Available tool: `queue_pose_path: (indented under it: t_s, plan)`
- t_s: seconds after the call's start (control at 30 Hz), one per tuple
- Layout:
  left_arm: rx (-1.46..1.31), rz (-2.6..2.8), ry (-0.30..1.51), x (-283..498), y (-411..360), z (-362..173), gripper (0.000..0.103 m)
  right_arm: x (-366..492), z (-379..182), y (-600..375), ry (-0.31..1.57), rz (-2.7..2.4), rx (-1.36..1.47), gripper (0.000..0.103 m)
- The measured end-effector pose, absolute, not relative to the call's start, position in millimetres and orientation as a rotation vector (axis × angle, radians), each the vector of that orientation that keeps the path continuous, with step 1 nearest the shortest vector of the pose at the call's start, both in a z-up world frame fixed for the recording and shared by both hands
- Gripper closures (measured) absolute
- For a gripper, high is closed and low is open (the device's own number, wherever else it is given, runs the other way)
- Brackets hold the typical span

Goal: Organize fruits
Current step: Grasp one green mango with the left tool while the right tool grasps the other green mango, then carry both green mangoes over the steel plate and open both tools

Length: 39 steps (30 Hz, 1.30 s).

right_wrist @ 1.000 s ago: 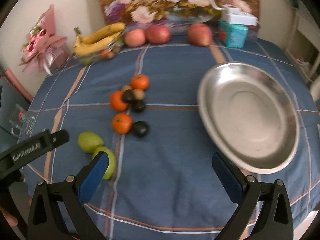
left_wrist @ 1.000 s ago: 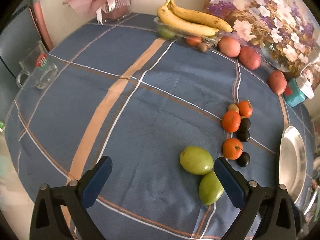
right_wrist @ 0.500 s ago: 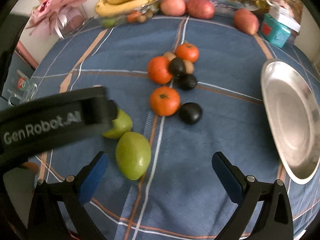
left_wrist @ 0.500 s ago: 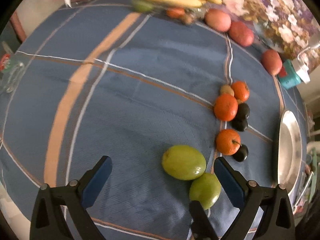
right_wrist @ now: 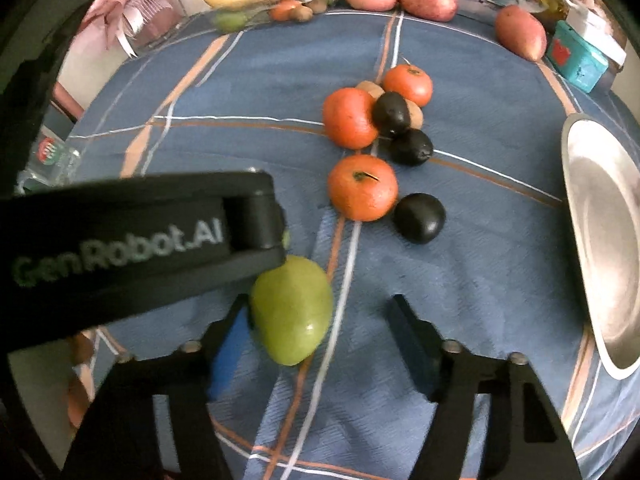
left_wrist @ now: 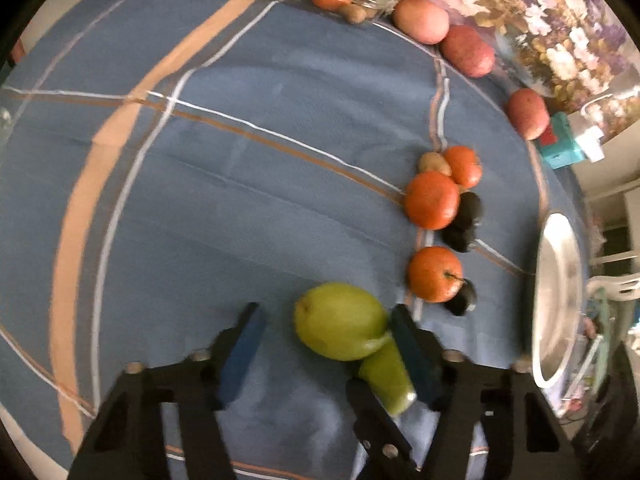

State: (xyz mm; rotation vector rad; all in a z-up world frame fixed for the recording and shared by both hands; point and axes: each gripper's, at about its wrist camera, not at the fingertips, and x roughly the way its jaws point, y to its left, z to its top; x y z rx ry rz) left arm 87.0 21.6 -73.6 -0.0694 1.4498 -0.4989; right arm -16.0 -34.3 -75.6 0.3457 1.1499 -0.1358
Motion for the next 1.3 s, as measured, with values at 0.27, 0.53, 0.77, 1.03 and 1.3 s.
queue_pose_path:
  t_s: [0.27,0.53,0.77,1.03,1.3]
  plan:
    - [-0.091,-0.490,1.433,83,17,-74,0.052,-20,-68,-42,1.128,-0.099,0.385,0.062]
    - [-0.145,-0.371,1.391,78,52,-66,0.052,-39,-49,-63,1.075,-0.155,0.368,0.062]
    - [-0.179,-0.352,1.340,71,57,-49,0.052,-64,-35,-109,0.997,-0.305,0.410,0.062]
    - [-0.087,-0.485,1.287,59,0,-19,0.052,-105,-25,-190,0.952,-0.601,0.469,0.062]
    - [0.094,-0.672,1.270,27,-91,-12,0.052,-137,-34,-245,0.939,-0.781,0.547,0.062]
